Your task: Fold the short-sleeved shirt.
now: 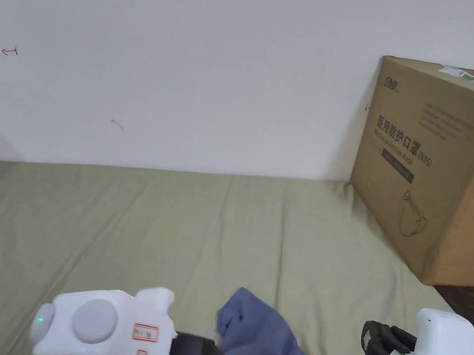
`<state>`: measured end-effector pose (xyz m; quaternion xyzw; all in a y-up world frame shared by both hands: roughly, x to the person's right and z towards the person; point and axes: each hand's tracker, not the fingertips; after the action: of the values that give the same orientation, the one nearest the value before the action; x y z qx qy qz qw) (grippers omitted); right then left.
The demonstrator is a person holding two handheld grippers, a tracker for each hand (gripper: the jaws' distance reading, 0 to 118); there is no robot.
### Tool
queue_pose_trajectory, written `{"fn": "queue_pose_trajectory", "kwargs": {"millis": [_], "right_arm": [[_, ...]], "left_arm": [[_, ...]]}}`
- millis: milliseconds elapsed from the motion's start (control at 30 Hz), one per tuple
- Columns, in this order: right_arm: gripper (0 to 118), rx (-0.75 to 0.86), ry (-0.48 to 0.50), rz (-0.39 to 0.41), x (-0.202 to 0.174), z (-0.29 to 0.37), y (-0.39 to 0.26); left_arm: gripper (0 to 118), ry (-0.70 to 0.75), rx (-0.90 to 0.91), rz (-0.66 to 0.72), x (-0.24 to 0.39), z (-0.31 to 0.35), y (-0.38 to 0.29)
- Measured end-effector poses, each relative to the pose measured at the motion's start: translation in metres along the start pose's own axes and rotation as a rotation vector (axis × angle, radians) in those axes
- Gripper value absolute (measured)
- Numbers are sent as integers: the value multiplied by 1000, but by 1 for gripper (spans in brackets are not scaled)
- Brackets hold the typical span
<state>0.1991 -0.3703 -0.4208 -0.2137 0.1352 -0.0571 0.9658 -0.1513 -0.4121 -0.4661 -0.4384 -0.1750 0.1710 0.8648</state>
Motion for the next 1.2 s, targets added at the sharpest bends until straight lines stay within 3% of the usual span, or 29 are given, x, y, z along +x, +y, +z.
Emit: {"fn": "queue_pose_trajectory", "kwargs": {"millis": [100,133,200,233,467,667,800,833,867,900,1067,1133,1200], "right_arm": [[0,19,3,0,-3,4,2],[0,30,3,5,-5,6,2],[0,57,2,6,-7,9,2],[0,71,2,4,-8,11,1],[0,117,0,8,-15,8,4],[0,62,-1,47,-18,-12,3],[0,21,-13,71,-17,-28,-2],[0,11,-18,73,-16,-33,-4],[0,-2,-23,74,-16,-37,-6],[0,-13,-26,75,-14,-41,-7],[0,-61,-49,80,-6,-64,-14],[0,-75,-51,72,-1,-75,-17],[0,-101,-53,81,4,-88,-19]], "left_arm": [[84,121,284,-89,10,60,-6],[70,152,351,-110,9,77,-12],[9,189,429,-131,9,102,-22],[0,231,452,-131,6,110,-28],[0,316,503,-95,-18,134,-43],[0,225,65,78,-106,61,35],[9,352,-100,107,-152,1,55],[38,380,-152,119,-176,-18,58],[92,383,-186,136,-189,-34,54],[110,388,-205,153,-197,-44,50],[107,366,-291,246,-227,-83,15],[105,438,-260,46,-197,-75,7],[73,469,-221,-21,-178,-65,2]]}}
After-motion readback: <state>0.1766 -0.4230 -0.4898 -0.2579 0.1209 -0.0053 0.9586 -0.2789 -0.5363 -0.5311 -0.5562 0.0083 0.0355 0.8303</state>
